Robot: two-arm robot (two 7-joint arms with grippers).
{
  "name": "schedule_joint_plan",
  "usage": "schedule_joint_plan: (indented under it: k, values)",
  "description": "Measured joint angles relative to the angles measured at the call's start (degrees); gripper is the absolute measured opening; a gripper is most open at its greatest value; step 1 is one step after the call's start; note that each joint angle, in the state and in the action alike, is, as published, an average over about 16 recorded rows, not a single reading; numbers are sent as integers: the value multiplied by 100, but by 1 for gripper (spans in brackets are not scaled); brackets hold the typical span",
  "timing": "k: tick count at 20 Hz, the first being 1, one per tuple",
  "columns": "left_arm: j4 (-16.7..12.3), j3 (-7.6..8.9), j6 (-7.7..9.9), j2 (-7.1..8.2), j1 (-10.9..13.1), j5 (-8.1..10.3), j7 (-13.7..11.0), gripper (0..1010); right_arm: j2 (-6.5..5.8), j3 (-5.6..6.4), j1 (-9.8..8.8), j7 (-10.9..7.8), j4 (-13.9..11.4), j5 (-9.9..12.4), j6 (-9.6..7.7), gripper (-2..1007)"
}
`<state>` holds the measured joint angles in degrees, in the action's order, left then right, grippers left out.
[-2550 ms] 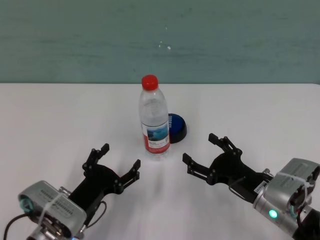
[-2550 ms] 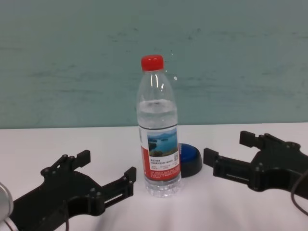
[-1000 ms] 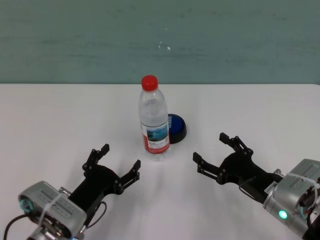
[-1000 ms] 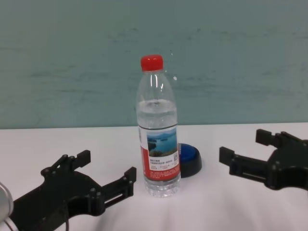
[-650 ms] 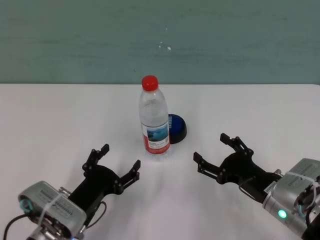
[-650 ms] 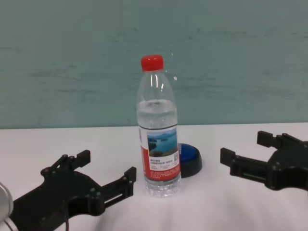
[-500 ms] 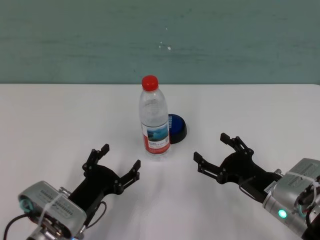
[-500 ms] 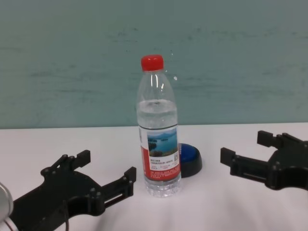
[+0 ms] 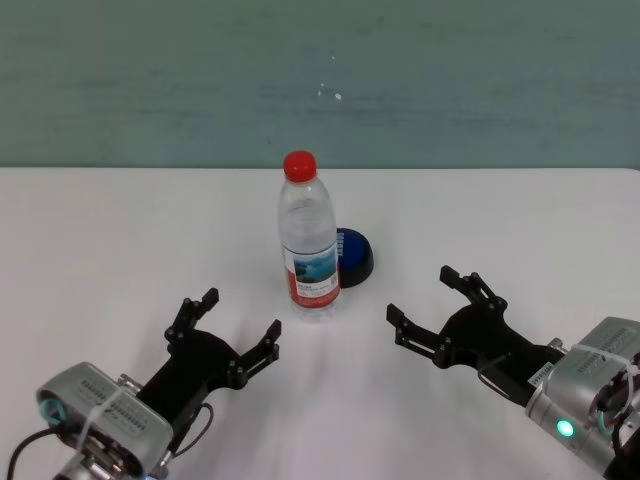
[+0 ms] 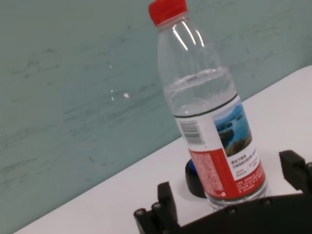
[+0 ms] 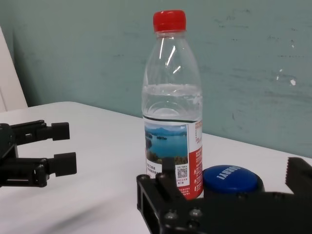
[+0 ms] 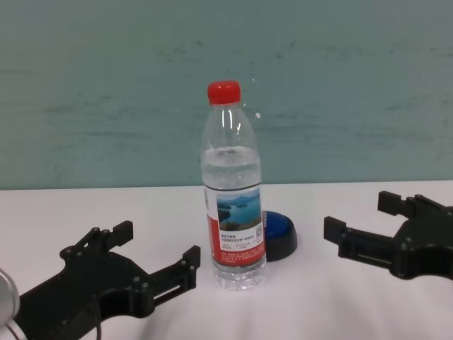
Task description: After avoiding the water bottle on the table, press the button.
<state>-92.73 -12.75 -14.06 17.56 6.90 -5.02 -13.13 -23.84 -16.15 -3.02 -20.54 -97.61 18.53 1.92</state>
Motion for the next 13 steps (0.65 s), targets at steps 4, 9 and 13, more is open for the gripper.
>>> schedule_joint_plan:
  k: [4, 9, 13]
  values:
    - [0, 0, 0, 0, 0, 0, 0, 1000, -2, -2, 0, -3, 2, 0, 6, 1003]
    - [0, 0, 0, 0, 0, 0, 0, 1000, -3, -3, 0, -5, 4, 0, 9, 1003]
    - [0, 0, 0, 0, 0, 0, 0, 1000, -3, -3, 0, -6, 6, 0, 10, 1003]
